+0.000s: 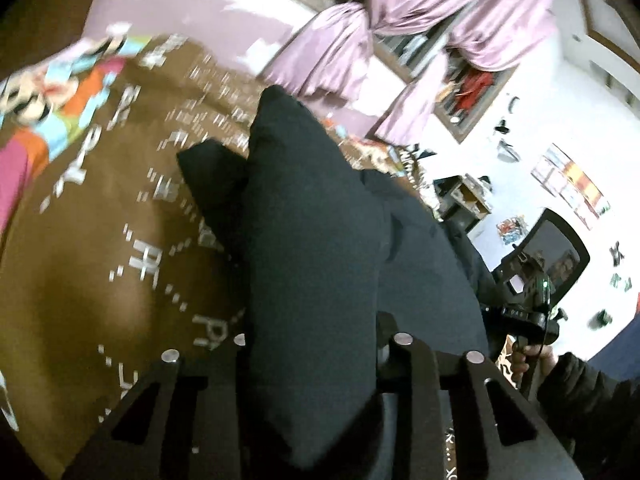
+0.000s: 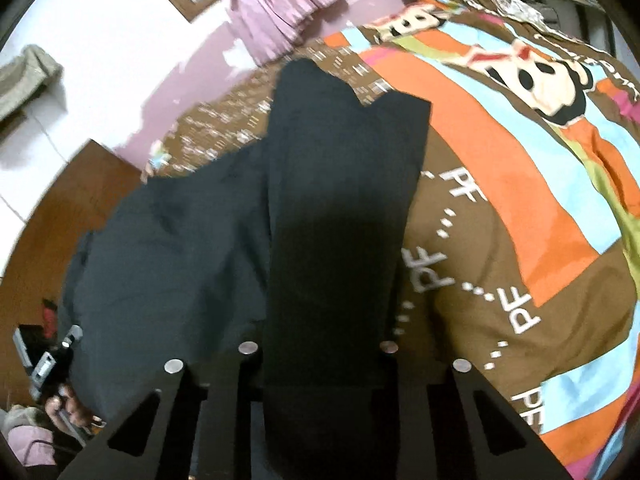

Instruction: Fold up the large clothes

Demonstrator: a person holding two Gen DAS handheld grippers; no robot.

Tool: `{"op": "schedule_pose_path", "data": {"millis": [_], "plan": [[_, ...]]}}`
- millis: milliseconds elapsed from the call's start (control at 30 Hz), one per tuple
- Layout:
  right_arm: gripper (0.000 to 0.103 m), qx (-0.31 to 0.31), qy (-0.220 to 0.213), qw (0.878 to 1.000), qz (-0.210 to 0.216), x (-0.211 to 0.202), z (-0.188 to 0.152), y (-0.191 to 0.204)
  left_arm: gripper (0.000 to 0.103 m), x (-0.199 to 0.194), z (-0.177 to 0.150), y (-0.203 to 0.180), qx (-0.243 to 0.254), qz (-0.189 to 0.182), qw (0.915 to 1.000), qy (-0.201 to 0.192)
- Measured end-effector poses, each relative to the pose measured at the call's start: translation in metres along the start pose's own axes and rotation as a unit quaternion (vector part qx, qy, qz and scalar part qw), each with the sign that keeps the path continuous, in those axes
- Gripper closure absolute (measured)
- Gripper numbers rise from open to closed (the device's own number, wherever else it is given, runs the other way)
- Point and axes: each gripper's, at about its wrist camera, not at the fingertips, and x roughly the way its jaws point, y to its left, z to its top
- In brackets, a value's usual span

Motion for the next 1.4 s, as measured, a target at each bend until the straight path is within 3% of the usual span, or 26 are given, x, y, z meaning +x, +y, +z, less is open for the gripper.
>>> {"op": "schedule_pose_path", "data": {"millis": [200,300,500,667,733,800,900,1133,1200,1267,1300,1400], "plan": [[0.086,-0.063,-0.057,0.995,0.047,-0.023,0.013,0.057,0.081,-0.015,0.008,-0.033,0.047,0.012,0.9972,-0.058],[0.087,-0.095,-0.082,0.990,0.071,-0.025,0.023,0.092,0.081,-0.035,0.015,-0.037,0.063,0.023,0.9932,-0.095],[0.087,-0.118,-0.116,0.980,0.108,-0.023,0.036,0.118,0.081,-0.059,0.020,-0.029,0.074,0.040,0.9860,-0.144],[0.087,-0.126,-0.099,0.982,0.098,0.004,0.038,0.120,0.081,-0.045,0.020,-0.001,0.055,0.063,0.9883,-0.128],[0.087,-0.127,-0.076,0.986,0.073,0.029,0.035,0.115,0.081,-0.025,0.015,0.019,0.035,0.084,0.9909,-0.099],[0.086,-0.115,-0.070,0.990,0.041,0.045,0.029,0.104,0.077,-0.009,0.011,0.032,0.026,0.127,0.9886,-0.075],[0.084,-0.094,-0.080,0.992,0.019,0.051,0.020,0.090,0.072,0.000,0.006,0.040,0.014,0.140,0.9881,-0.064],[0.070,-0.112,-0.078,0.990,-0.024,0.058,0.014,0.086,0.057,0.004,0.002,0.045,0.010,0.166,0.9844,-0.057],[0.056,-0.112,-0.074,0.990,-0.039,0.060,0.014,0.082,0.047,0.002,0.003,0.047,0.001,0.176,0.9830,-0.052],[0.034,-0.108,-0.075,0.989,-0.065,0.062,0.013,0.079,0.040,0.001,0.004,0.050,-0.007,0.189,0.9808,-0.048],[0.032,-0.106,-0.078,0.988,-0.077,0.062,0.012,0.077,0.034,0.000,0.004,0.049,-0.008,0.202,0.9781,-0.049],[0.017,-0.110,-0.091,0.985,-0.101,0.057,0.009,0.076,0.016,-0.008,0.004,0.036,0.014,0.271,0.9595,-0.078]]}}
